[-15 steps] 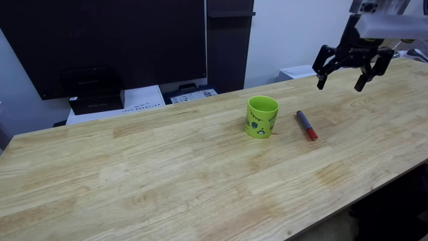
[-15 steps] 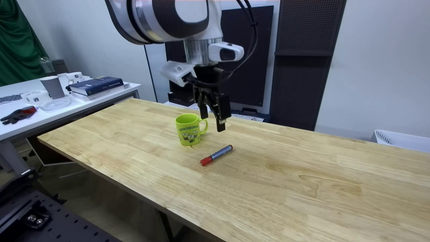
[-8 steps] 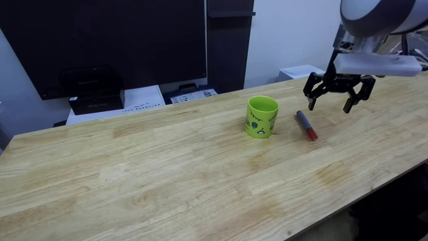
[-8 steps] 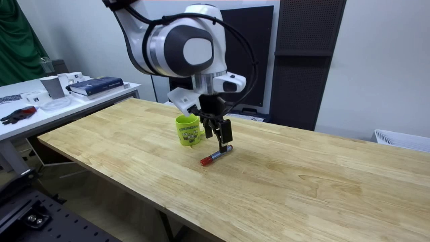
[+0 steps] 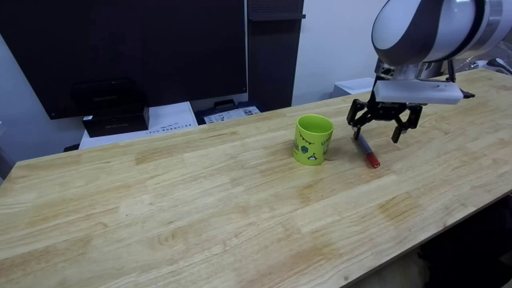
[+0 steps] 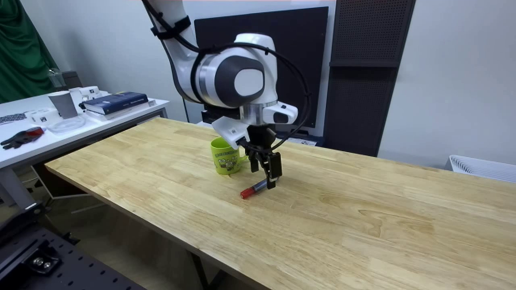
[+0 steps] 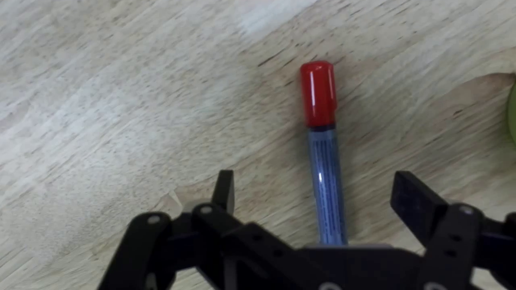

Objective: Put the marker inside the cup

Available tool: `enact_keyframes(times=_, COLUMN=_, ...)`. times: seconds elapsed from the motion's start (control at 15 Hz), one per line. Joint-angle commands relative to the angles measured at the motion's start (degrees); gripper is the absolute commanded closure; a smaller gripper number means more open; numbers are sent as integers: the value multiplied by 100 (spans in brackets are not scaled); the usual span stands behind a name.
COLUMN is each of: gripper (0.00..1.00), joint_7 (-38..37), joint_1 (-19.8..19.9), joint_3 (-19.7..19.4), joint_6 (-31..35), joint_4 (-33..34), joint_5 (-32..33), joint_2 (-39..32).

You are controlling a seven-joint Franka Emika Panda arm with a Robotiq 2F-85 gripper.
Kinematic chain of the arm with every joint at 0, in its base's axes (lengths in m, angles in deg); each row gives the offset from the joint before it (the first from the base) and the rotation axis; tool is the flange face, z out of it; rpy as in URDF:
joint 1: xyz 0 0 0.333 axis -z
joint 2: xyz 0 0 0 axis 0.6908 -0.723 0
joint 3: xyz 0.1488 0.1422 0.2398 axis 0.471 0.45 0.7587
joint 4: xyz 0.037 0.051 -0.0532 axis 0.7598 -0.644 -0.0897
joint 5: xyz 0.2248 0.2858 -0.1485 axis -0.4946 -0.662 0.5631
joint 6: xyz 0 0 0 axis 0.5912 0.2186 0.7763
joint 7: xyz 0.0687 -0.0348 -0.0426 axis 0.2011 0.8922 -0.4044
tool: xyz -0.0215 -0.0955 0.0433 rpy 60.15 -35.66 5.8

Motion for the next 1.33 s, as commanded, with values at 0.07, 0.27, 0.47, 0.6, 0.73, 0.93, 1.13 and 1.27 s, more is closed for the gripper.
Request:
enact_keyframes(times=0.07, gripper=25, joint_7=97, joint_1=-8, joint_3=24, joint_6=-321, joint_4=594, joint_5=-170, joint_2=-438)
enact_keyframes(times=0.27, gripper=40, joint_7=144, joint_1=-30, joint_3=11, joint_6=-354, joint_4=744, joint_5=-165, joint_2=-575)
enact_keyframes(times=0.47, gripper=61, joint_7=181, joint_1=-20, joint_3=14, joint_6=-363, joint_4=831, joint_5=-173, joint_2=-659)
enact_keyframes(times=0.6, gripper=75, joint_7=201, joint_1=-4, joint_3=34, joint_6=-365, joint_4=855, joint_5=-192, joint_2=-654)
enact_keyframes(times=0.73, gripper=89, joint_7=217, joint_1=4, joint_3=50, joint_6=-355, joint_4=848, joint_5=-204, joint_2=-623)
enact_keyframes(times=0.93, gripper=95, joint_7=260, joint_1=21, joint_3=70, joint_6=-356, joint_4=779, joint_5=-218, joint_2=-512)
enact_keyframes(times=1.13, gripper=95, joint_7=309, joint_1=-24, joint_3=38, joint_6=-508, joint_4=637, joint_5=-183, joint_2=-200)
enact_keyframes(times=1.27, gripper=95, joint_7=198, joint_1=-166, joint_3=-95, joint_6=-801, joint_4=565, joint_5=-86, joint_2=122)
